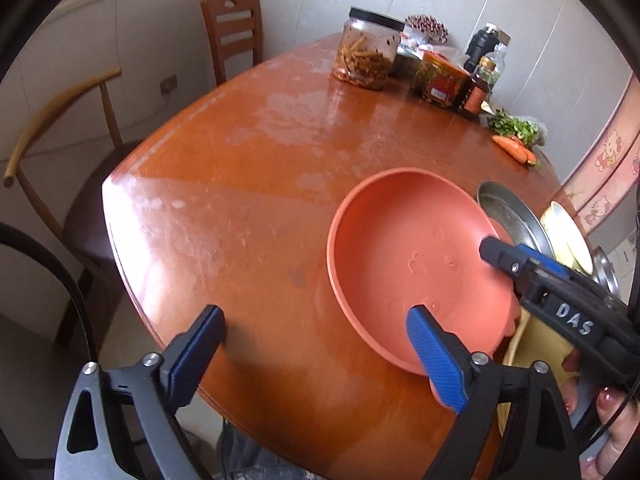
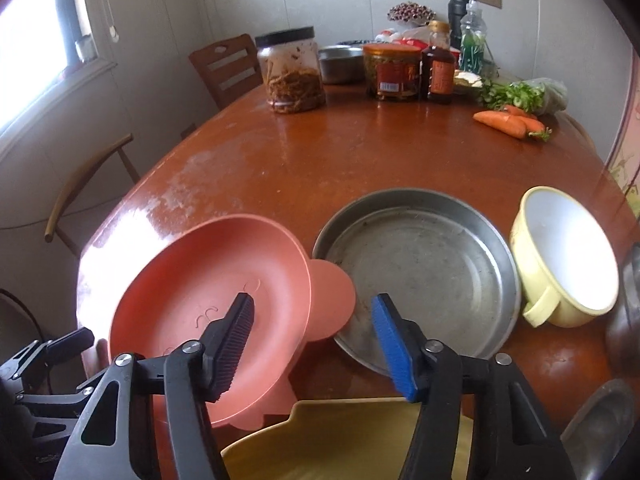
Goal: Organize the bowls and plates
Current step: 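Grasp the orange pig-shaped plate rim with the left tool while the right tool reaches the yellow shell plate, then lift and set down the orange plate with the left tool while the right tool grasps the yellow shell plate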
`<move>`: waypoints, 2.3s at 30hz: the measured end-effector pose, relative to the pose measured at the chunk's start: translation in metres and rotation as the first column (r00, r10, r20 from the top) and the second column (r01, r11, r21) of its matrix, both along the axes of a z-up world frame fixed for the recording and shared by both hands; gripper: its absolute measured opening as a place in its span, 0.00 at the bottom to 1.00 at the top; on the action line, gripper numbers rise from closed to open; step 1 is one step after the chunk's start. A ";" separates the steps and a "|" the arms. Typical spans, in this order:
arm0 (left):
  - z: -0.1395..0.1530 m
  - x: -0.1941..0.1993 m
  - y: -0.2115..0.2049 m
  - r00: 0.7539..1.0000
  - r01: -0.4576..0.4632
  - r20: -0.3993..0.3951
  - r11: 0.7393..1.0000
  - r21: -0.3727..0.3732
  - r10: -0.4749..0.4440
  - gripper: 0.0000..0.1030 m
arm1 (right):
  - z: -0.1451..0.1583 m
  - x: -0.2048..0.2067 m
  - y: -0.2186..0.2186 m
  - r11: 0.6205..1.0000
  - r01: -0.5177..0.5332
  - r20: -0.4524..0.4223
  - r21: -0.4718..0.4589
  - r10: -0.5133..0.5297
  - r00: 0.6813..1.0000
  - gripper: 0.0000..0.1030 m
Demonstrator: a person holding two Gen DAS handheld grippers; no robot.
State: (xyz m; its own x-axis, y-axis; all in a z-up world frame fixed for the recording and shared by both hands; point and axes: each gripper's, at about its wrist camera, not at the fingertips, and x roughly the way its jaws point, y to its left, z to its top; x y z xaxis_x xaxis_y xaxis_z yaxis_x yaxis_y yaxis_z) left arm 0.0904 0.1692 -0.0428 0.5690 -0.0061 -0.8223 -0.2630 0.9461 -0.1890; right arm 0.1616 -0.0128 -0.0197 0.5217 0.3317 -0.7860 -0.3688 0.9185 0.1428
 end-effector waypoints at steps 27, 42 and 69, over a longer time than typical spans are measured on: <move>0.037 -0.011 0.025 0.995 -0.014 0.100 1.000 0.013 0.012 0.55 | 0.021 -0.033 0.038 0.992 -0.129 0.074 0.011 0.128 0.989 0.32; 0.013 0.020 0.021 0.998 0.032 0.045 0.994 0.101 -0.036 0.55 | 0.006 -0.040 0.044 0.993 -0.108 0.013 -0.045 0.109 0.994 0.34; 0.003 0.041 0.022 0.997 0.045 0.064 0.994 0.095 -0.051 0.60 | 0.002 -0.030 0.035 0.997 -0.072 -0.023 0.007 0.072 0.997 0.47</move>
